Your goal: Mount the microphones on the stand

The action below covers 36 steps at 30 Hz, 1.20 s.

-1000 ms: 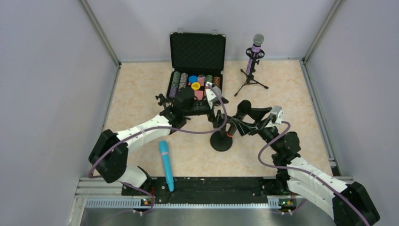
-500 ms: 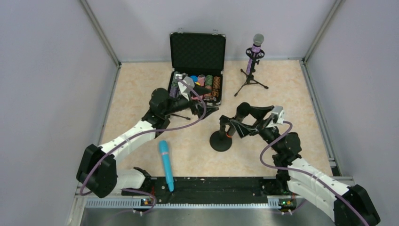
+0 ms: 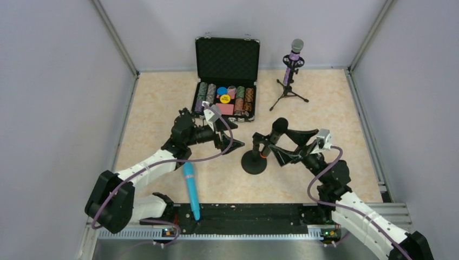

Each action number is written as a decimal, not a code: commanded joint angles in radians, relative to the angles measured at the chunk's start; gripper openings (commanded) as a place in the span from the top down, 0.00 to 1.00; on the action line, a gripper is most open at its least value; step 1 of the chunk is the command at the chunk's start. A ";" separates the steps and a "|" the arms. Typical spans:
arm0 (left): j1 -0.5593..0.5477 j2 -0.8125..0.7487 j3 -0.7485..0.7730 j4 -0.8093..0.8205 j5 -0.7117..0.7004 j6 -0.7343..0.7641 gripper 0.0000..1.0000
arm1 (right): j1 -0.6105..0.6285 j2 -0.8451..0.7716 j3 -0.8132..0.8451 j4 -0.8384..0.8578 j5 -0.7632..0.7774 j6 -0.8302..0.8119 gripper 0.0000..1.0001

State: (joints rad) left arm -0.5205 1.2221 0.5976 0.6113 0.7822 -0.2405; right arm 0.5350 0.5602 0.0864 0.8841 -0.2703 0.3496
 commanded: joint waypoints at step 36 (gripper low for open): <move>-0.095 0.464 0.118 0.592 0.228 -0.143 0.12 | 0.011 -0.337 -0.128 -0.323 0.190 0.161 0.03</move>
State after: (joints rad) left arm -0.6037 1.6630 0.6743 1.1126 0.9863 -0.3645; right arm 0.5350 0.2310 0.0082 0.5514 -0.0967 0.5034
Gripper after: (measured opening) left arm 0.895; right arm 0.968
